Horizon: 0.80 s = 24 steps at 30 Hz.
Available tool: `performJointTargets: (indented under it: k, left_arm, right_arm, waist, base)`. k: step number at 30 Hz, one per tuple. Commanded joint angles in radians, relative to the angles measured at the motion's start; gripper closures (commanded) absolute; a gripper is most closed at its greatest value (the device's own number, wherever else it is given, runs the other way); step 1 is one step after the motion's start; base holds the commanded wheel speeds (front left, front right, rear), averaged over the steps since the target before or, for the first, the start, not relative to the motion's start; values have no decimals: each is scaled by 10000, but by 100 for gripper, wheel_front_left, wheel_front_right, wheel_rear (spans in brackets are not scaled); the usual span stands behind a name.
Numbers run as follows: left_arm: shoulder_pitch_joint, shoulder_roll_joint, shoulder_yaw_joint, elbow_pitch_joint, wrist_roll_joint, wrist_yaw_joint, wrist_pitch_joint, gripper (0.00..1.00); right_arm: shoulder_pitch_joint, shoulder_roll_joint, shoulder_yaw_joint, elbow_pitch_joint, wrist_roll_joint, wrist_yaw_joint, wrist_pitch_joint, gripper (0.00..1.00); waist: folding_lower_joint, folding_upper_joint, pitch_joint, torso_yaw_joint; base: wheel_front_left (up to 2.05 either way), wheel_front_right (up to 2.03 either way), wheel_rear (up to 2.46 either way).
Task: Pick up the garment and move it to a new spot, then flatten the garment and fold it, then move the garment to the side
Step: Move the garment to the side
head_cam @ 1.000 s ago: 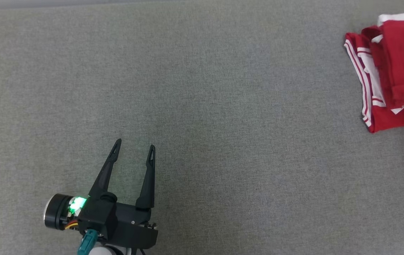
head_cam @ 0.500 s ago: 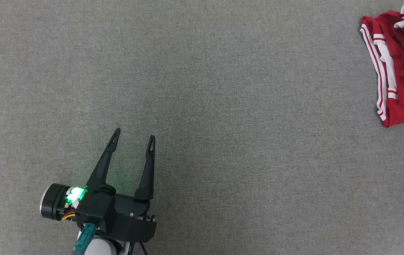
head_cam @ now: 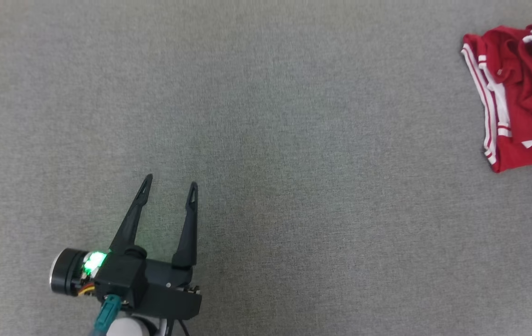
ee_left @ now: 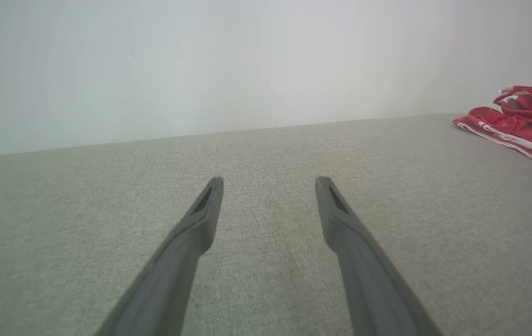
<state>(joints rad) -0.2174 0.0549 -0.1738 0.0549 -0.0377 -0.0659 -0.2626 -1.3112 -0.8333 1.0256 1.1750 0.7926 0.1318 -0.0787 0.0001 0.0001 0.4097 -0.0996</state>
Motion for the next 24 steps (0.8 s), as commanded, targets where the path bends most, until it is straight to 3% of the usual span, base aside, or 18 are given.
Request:
performJointTargets:
  k: [1, 6, 11, 16, 24]
  left_arm:
    - [196, 9, 51, 34, -24, 31, -28, 0]
    - [616, -5, 374, 120, -222, 95, -28, 0]
    - [1253, -17, 794, 151, -396, 111, -28, 0]
    - [1856, -31, 1145, 240, -488, 56, -28, 0]
    - [2614, -40, 1366, 316, -575, 55, -28, 0]
  right_arm:
    - [-79, 72, -63, -36, 79, -21, -120, 0]
    - [13, 565, -350, 95, 180, -22, -1415, 0]
    - [498, 1276, -1106, -266, 379, -22, -1857, 0]
    - [1709, 1573, -3138, -1701, -276, -22, -1854, 0]
    - [5240, 2807, -6618, -4204, -2280, -22, -1863, 0]
  waist:
    - [-1, -1, -240, 17]
    - [-1, -1, -976, 3]
    - [-1, -1, -1803, 1]
    - [-1, -1, -2517, 45]
    - [-1, -1, -3411, 197]
  base:
    - [0, 0, 0]
    - [0, 0, 0]
    - [0, 0, 0]
    - [0, 0, 0]
    - [0, 0, 0]
